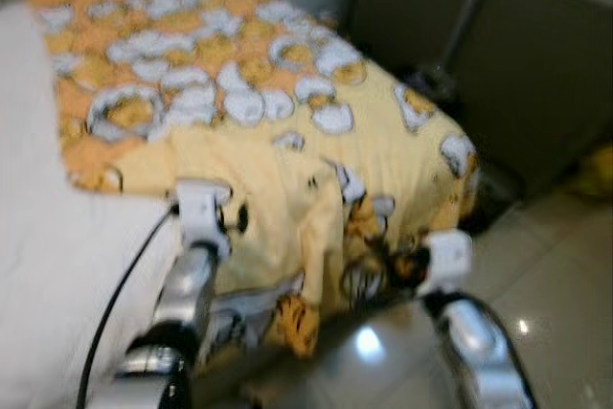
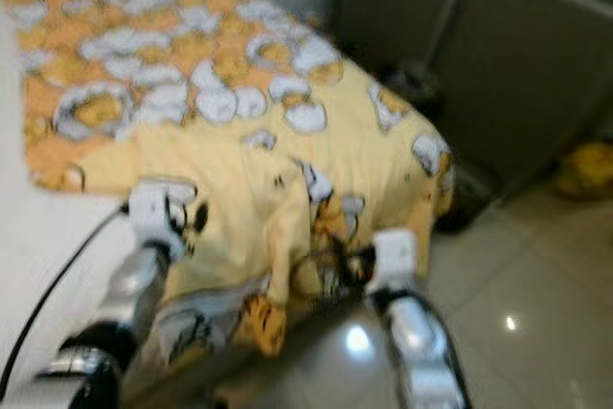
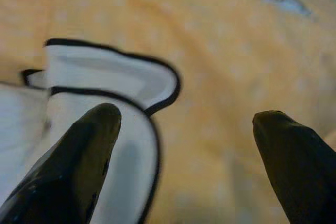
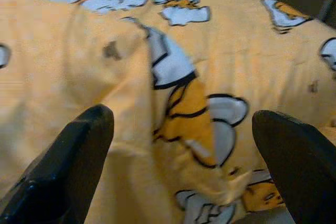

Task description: Clean up the room

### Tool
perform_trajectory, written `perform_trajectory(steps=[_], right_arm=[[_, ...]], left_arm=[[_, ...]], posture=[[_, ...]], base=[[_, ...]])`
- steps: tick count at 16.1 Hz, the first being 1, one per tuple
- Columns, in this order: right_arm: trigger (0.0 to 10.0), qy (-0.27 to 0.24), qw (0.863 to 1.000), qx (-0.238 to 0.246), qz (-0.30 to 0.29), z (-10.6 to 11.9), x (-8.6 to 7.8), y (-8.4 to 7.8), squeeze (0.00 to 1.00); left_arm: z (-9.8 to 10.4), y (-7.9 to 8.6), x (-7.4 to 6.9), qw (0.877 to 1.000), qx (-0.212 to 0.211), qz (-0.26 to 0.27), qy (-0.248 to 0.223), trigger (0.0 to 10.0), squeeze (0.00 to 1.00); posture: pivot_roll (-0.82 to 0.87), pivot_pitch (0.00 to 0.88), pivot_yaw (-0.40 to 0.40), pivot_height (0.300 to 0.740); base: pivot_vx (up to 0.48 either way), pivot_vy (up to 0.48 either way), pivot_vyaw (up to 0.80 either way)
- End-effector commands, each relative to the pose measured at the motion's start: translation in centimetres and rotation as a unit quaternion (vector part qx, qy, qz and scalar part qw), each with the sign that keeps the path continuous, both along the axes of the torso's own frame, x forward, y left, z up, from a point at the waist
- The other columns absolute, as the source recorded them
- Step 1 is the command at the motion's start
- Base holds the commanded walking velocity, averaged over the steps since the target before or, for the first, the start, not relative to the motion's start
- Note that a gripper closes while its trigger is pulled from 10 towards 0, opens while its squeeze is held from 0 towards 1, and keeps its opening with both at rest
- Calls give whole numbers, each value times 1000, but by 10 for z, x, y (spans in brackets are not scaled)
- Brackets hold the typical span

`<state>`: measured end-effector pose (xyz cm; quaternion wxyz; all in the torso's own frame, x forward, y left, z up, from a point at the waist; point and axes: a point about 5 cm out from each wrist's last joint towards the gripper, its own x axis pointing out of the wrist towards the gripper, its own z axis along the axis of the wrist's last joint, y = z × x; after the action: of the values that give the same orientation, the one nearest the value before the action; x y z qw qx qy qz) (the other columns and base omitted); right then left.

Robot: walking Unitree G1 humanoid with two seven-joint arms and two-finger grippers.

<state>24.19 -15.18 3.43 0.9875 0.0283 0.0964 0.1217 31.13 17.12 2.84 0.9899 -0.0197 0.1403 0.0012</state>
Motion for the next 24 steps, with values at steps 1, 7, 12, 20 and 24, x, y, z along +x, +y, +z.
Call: perform_trajectory(steps=[1, 7, 12, 20, 24], right_arm=[[10000, 3, 1000, -8, -11, 2, -3, -12, 0], [10000, 13, 1000, -22, -8, 5, -19, -28, 0], [10000, 25, 999, -41, 14, 9, -28, -35, 0], [10000, 56, 996, -47, 49, 11, -56, -27, 0], [10000, 61, 996, -51, 46, 14, -58, -30, 0]], left_arm=[[-1, -11, 0, 998, 49, -28, -9, 10000, 0], [-24, -2, -25, 995, 82, 59, 9, 10000, 0], [-35, 8, -35, 988, 65, 138, 37, 10000, 0], [-39, 8, -37, 977, 100, 178, 67, 10000, 0], [-38, 12, -42, 968, 161, 187, 41, 10000, 0]], posture=[[-22, 0, -84, 740], [-75, 0, -127, 740], [-103, 0, -165, 740], [-142, 81, -193, 740], [-140, 77, -182, 740]], base=[[0, 0, 0], [0, 0, 0], [0, 0, 0], [0, 0, 0], [0, 0, 0]])
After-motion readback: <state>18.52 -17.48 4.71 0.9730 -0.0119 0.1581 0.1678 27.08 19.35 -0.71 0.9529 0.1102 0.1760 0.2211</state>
